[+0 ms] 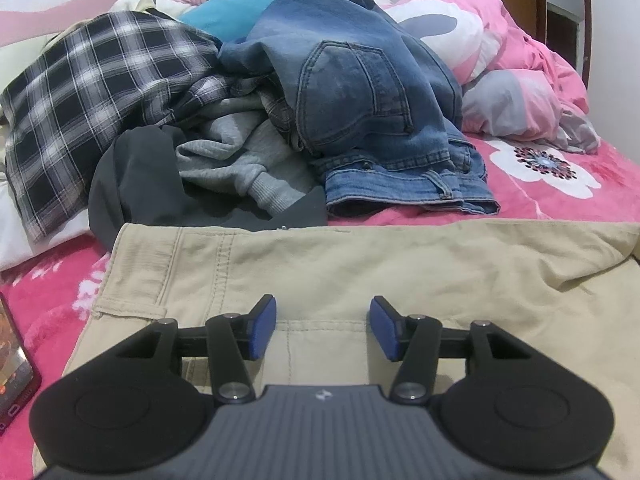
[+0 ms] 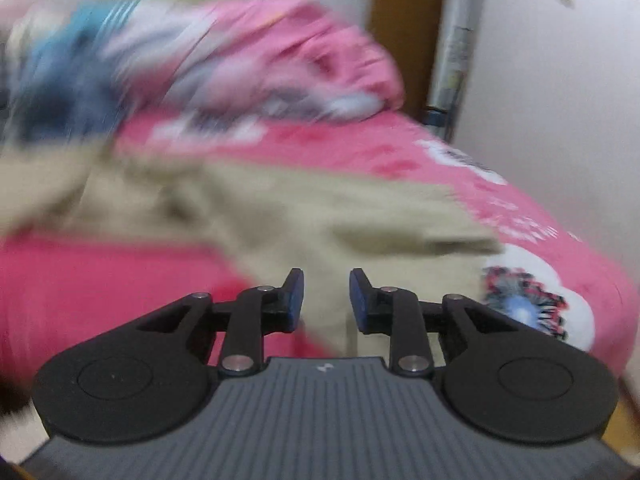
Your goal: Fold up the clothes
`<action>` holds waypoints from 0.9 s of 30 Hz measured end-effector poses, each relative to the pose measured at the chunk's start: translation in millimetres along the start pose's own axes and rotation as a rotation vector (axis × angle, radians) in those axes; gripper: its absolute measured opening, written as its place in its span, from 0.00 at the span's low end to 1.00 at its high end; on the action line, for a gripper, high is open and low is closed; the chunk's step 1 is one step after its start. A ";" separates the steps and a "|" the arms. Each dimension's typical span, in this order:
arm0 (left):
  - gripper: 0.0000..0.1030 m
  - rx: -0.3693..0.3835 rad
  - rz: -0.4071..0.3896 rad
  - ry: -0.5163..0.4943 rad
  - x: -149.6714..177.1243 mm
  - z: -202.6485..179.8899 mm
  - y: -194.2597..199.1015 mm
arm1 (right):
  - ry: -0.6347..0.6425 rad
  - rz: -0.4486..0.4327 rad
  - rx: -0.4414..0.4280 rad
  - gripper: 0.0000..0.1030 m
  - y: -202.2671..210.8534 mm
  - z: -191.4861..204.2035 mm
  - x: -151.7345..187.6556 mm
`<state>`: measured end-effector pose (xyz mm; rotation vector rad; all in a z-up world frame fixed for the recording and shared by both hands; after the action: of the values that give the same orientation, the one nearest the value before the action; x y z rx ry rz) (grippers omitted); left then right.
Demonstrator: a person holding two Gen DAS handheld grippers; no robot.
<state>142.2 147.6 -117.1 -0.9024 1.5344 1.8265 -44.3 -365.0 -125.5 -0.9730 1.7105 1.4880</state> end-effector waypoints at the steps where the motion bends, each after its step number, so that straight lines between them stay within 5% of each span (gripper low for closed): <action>1: 0.52 -0.002 -0.001 -0.001 0.2 -0.1 0.0 | 0.062 0.022 0.011 0.25 -6.2 9.7 5.4; 5: 0.54 -0.010 0.002 -0.006 0.1 -0.5 -0.5 | 0.231 0.034 0.092 0.25 -22.5 25.3 11.1; 8: 0.55 -0.014 0.003 0.000 1.1 0.1 -1.4 | 0.218 0.045 0.105 0.23 -27.8 15.7 4.5; 10: 0.56 -0.016 -0.001 0.002 1.7 0.2 -1.5 | 0.253 0.055 0.130 0.02 -29.4 13.2 2.0; 20: 0.56 -0.025 -0.011 -0.007 2.2 -0.5 -1.2 | 0.305 -0.105 0.266 0.01 -24.6 -24.8 -70.4; 27: 0.56 -0.021 -0.007 -0.001 1.8 0.9 -1.9 | 0.384 -0.073 0.231 0.01 -81.6 -55.3 -126.7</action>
<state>142.6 148.7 -119.6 -0.9153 1.5127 1.8407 89.5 -412.0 -50.3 -1.2362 2.0365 1.0738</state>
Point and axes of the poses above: each gripper's, at about its wrist camera, not at the fingertips, and y roughly against the way its jaws point, z to its left, x to its underside, the point moved 6 cm from there along -y, roughly the way its jaws point, and after that the axes turned 5 degrees about -x, right-handed, at the moved point
